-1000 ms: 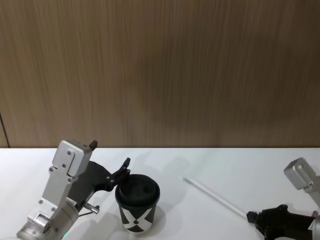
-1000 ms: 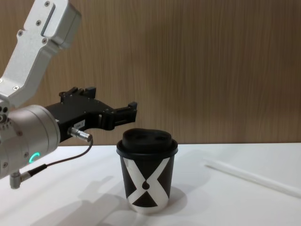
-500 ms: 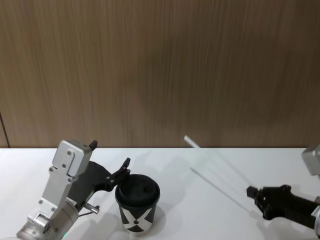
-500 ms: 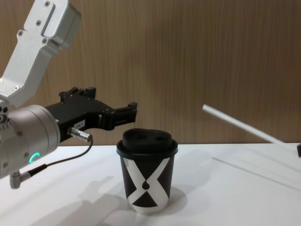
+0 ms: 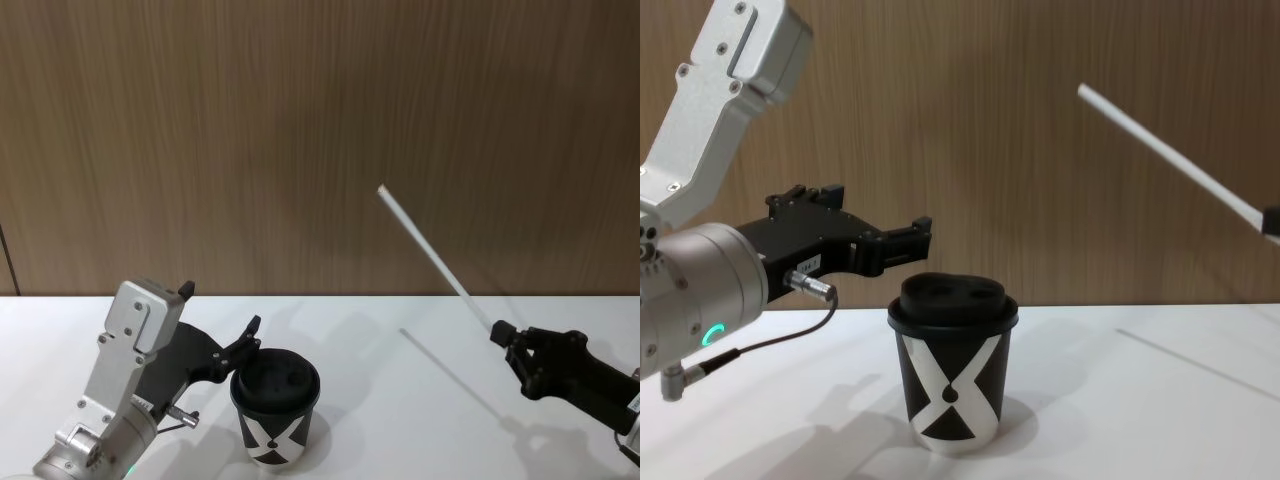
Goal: Pick up the straw with one hand, pass it to the other hand, and insert it into the cup.
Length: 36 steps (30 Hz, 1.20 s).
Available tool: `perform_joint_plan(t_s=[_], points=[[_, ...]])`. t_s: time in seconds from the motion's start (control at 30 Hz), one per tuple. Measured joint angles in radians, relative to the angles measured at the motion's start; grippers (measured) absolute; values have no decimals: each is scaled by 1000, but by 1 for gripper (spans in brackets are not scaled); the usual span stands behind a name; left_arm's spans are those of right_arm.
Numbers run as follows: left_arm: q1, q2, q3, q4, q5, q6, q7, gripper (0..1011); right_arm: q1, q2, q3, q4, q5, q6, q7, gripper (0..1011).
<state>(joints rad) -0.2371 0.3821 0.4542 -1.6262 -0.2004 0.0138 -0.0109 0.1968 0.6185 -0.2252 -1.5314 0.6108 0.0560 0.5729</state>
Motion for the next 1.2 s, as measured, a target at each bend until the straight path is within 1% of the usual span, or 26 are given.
perform_joint_plan(t_s=[0.1,0.13,0.2,0.27,0.4,0.43,0.47,0.53,0.57,0.9,1.1,1.2], points=[[0,0,0,0,0,0,0,1000,-11,-16,9,-6,25,-31,12,0],[0,0,0,0,0,0,0,1000,-16,-26,13,-9,40,-48,21,0],[0,0,0,0,0,0,0,1000,-20,-32,16,-12,54,-62,30,0],[0,0,0,0,0,0,0,999,-27,-43,20,-18,78,-82,47,0],[0,0,0,0,0,0,0,1000,-38,-58,21,-29,114,-108,80,0],[0,0,0,0,0,0,0,1000,-38,-58,21,-29,114,-108,80,0],[0,0,0,0,0,0,0,1000,-45,-66,21,-37,137,-122,101,0],[0,0,0,0,0,0,0,1000,-48,-69,21,-42,151,-129,113,0],[0,0,0,0,0,0,0,1000,-52,-73,19,-48,163,-134,129,0],[0,0,0,0,0,0,0,1000,-68,-83,-8,-90,233,-149,221,0],[0,0,0,0,0,0,0,1000,-75,-84,-30,-120,259,-148,263,0],[0,0,0,0,0,0,0,1000,-76,-83,-40,-130,266,-146,273,0]])
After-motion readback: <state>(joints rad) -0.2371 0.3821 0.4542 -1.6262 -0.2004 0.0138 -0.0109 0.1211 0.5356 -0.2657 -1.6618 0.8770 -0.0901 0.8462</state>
